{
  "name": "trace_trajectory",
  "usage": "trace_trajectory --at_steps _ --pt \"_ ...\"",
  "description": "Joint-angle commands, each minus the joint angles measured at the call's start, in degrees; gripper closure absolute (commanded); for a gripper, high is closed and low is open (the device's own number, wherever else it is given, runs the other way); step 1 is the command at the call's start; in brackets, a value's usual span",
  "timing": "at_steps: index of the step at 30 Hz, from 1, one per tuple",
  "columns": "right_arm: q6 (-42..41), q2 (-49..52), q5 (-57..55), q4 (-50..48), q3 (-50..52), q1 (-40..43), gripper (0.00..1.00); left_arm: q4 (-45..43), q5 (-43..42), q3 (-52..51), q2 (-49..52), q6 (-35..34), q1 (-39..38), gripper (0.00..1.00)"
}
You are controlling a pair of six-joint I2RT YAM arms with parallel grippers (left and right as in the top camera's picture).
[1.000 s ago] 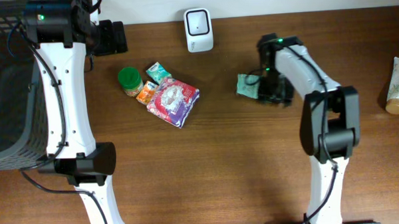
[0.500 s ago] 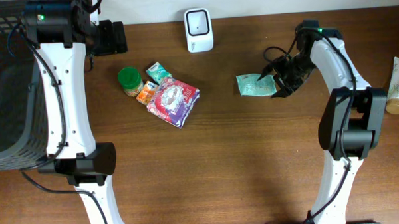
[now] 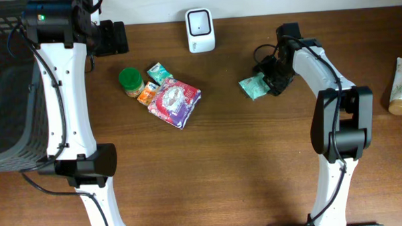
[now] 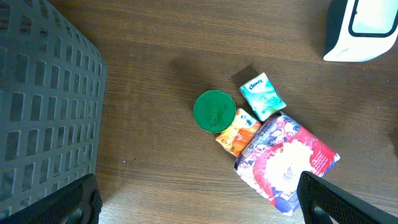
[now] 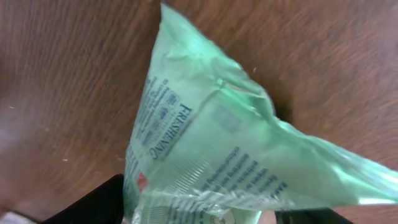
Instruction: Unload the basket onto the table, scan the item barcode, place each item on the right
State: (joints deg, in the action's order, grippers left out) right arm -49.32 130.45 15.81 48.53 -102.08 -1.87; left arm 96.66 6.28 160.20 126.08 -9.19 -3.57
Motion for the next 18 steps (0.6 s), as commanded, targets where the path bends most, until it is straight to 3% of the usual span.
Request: trace_trajectory --at_steps 1,2,4,7,10,13,18 --pt "16.90 -0.33 -0.35 0.07 0.31 0.00 0.35 0.04 0.46 0.66 -0.63 0.31 0.00 0.01" --pt "21.44 -0.31 1.92 0.22 0.31 0.00 0.36 0.04 0.46 0.66 -0.63 0.31 0.00 0.01" --pt "23.23 -0.31 3.04 1.40 0.31 0.00 0.36 0.04 0.46 0.66 -0.63 0.31 -0.07 0.01" --pt "24.26 -0.20 3.26 2.64 0.31 0.00 0.46 0.04 0.46 0.66 -0.66 0.31 -0.07 0.01" --pt "31.61 -0.20 7.93 3.21 0.31 -0.11 0.49 0.04 0.46 0.66 -0.63 0.31 -0.02 0.01" --pt "35.69 -0.20 7.72 4.39 0.24 0.17 0.30 0.04 0.46 0.66 -0.63 0.31 0.00 0.01" --pt "35.34 -0.24 9.07 12.72 -8.07 3.50 0.27 0.04 0.46 0.66 -0.63 0.31 -0.04 0.01"
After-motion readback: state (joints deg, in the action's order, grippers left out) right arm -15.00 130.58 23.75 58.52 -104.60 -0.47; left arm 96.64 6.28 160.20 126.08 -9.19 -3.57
